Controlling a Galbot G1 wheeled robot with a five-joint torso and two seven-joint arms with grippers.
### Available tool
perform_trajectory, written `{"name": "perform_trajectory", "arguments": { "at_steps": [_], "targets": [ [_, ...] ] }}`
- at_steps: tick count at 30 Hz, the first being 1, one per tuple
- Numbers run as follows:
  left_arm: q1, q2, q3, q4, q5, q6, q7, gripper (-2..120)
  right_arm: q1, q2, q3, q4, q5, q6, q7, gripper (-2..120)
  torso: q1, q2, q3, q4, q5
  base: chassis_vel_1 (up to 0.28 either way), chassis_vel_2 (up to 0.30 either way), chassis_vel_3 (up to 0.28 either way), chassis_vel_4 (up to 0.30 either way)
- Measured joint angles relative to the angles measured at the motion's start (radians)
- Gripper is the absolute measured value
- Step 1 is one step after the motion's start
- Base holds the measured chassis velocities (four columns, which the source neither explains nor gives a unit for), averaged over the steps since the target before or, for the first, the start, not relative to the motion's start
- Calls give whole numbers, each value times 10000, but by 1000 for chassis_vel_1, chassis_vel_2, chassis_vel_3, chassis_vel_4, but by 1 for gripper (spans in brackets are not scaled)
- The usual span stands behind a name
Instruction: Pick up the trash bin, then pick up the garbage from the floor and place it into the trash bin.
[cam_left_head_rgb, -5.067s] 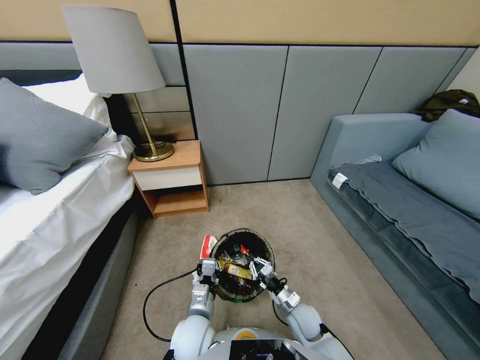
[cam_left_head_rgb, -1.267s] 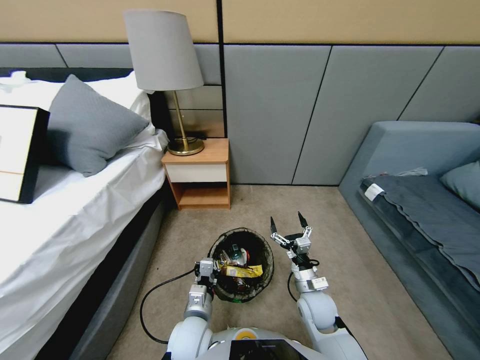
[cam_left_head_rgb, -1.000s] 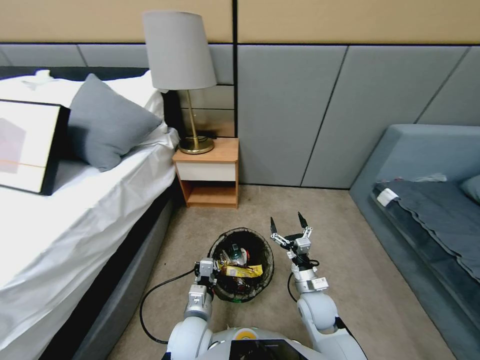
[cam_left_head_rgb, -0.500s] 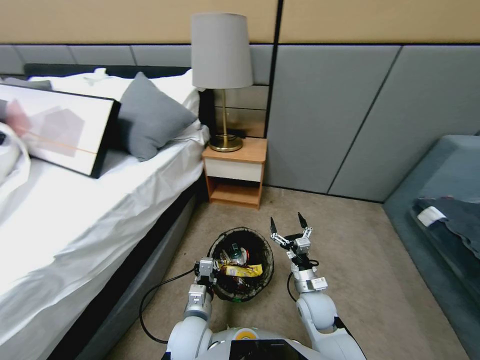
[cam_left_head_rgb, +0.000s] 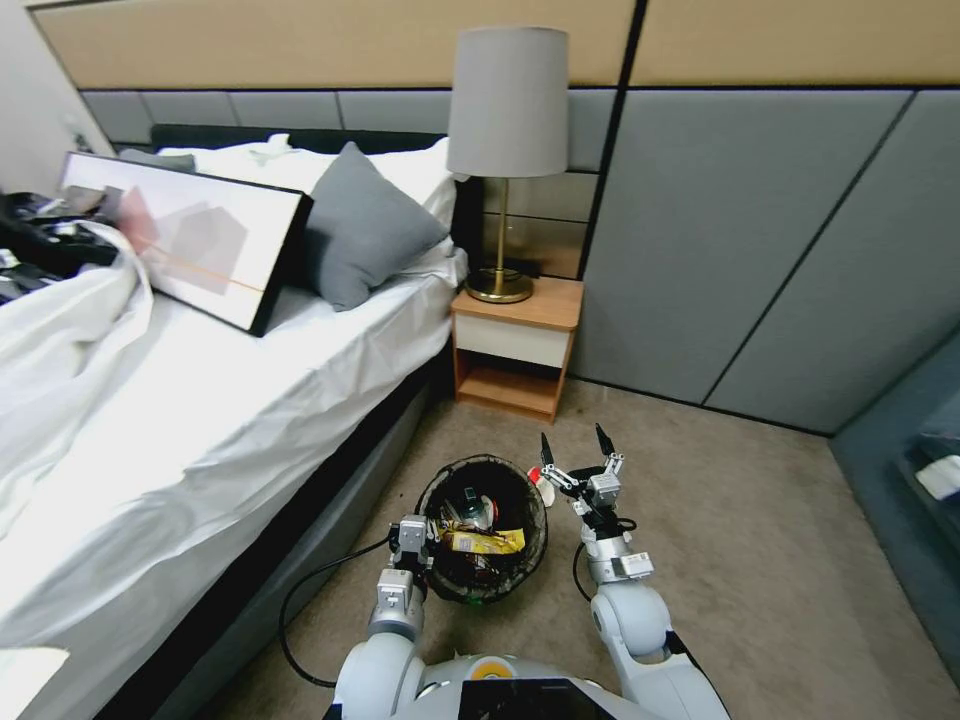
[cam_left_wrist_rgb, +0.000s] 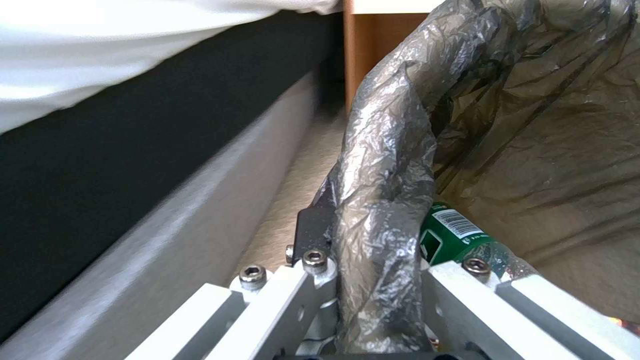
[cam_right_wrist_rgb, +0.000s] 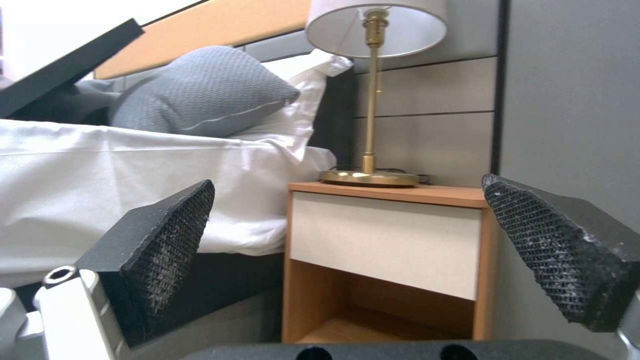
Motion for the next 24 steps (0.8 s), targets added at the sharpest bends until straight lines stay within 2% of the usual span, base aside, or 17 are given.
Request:
{"name": "perform_trajectory", "arguments": {
  "at_steps": [16,24],
  "targets": [
    [7,-3,19,46,44,-15,-9,1,38,-50,14,-26,4,-22,-21,100,0,0,0,-2,0,13,6,8,7],
    [21,17,23,20,44,-22,-18,1,324,-247,108,72,200,-584,126,100,0,0,0,-1,0,0,0,0,0]
  ]
}}
